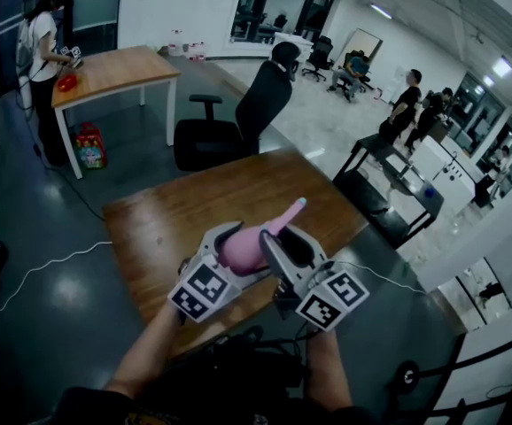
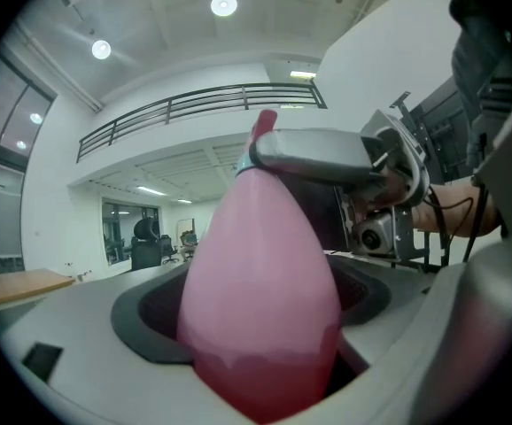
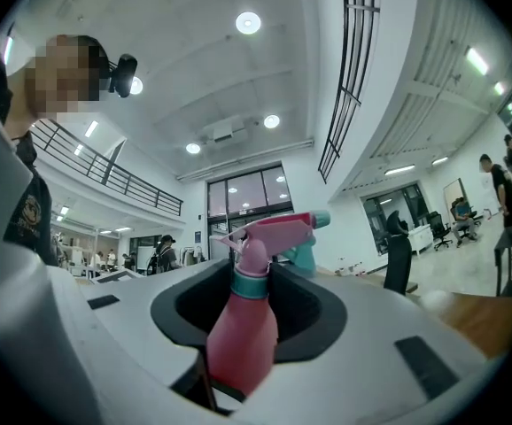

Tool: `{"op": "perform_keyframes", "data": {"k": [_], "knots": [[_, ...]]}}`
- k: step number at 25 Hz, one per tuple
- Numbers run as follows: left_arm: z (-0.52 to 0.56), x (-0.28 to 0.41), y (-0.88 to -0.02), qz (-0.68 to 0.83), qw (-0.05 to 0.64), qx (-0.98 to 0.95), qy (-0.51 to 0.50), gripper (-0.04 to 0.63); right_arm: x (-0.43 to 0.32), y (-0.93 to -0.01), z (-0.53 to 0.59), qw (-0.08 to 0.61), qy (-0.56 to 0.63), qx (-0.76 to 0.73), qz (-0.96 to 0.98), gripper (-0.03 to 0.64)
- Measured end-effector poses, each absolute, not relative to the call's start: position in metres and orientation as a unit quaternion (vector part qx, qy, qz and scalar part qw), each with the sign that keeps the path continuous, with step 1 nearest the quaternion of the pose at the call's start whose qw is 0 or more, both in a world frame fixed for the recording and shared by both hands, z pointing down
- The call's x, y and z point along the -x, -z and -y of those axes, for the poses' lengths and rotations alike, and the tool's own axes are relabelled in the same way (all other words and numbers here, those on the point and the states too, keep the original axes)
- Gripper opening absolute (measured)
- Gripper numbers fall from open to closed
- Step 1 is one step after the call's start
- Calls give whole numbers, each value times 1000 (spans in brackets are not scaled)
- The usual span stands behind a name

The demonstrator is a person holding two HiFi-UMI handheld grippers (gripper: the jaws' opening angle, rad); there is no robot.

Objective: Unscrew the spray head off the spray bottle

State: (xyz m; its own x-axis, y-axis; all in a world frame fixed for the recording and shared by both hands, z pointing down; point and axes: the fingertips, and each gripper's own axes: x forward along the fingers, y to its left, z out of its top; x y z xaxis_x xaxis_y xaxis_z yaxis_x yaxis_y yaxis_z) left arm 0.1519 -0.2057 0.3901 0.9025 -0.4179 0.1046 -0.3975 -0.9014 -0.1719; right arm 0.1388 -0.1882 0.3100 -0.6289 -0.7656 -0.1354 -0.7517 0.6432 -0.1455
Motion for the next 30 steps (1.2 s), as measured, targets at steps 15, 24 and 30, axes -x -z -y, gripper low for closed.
{"op": "perform_keyframes", "data": {"k": [15, 24, 30], "knots": [[184, -153, -398, -109, 44, 989, 95, 448, -124, -312, 175, 48, 34, 336, -940, 138], [168, -150, -398, -44, 25, 994, 94, 445, -119, -310, 166, 40, 42, 288, -956, 138], [152, -148, -390, 18, 21, 997, 77, 445, -115, -305, 155, 41, 29, 234, -971, 138]]}}
